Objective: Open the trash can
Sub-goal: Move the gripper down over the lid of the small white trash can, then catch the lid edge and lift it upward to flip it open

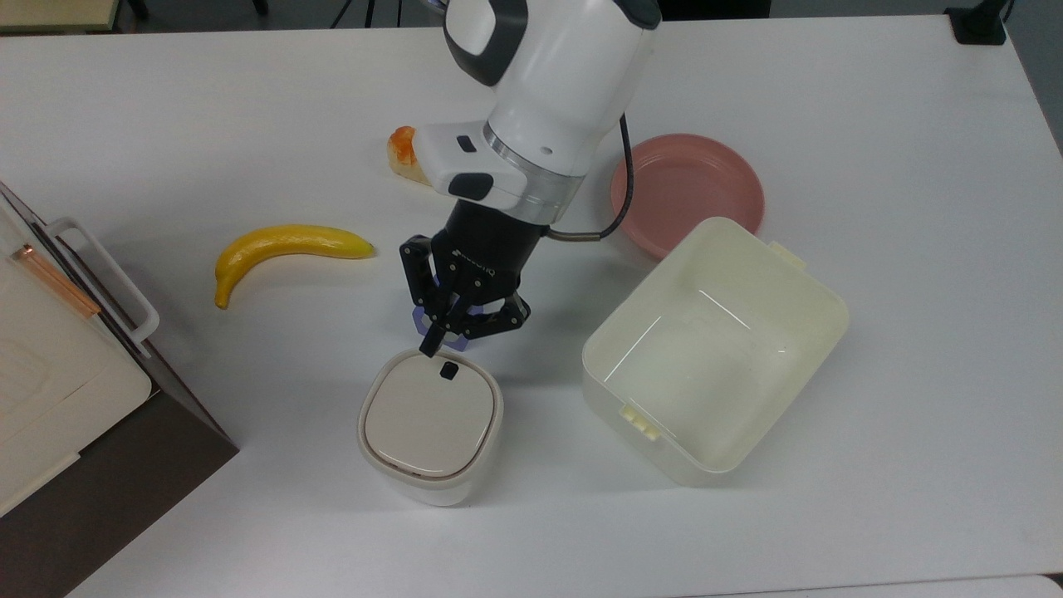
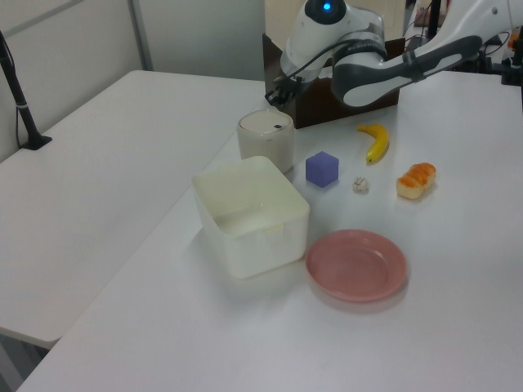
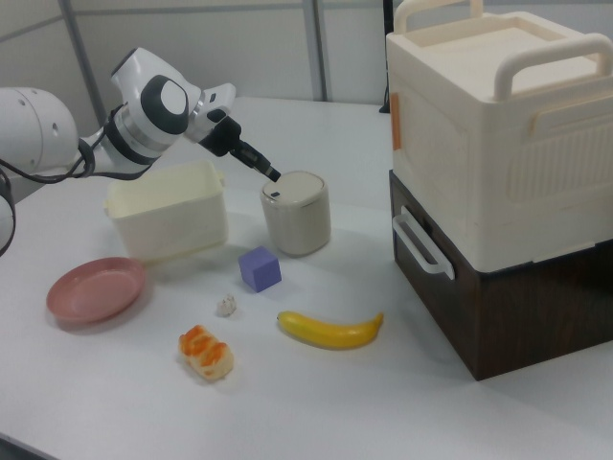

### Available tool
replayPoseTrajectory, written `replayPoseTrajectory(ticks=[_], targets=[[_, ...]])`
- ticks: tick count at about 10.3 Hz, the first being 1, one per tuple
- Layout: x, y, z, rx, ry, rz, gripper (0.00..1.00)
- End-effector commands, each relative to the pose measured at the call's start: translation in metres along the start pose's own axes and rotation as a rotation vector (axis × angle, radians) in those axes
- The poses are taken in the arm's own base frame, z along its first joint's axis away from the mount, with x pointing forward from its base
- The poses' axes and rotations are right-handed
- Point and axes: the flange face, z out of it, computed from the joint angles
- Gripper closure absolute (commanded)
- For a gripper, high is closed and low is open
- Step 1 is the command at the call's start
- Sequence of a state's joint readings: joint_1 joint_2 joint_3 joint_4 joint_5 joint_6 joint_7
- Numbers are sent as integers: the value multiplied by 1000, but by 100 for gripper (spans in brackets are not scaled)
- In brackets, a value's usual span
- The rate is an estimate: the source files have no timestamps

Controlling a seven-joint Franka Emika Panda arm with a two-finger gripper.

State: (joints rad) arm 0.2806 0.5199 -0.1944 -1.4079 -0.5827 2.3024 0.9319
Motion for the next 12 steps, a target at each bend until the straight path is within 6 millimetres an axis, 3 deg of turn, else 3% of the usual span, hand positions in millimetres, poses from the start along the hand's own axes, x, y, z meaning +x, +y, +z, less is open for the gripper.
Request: replayPoseTrajectory(ticks=[1,7,12], targets=[[-9,-19,9,-13,39,-26,100],[-25,-29,17,-29,42,-84,100],[-35,-30,37,-62,40,-117,100]])
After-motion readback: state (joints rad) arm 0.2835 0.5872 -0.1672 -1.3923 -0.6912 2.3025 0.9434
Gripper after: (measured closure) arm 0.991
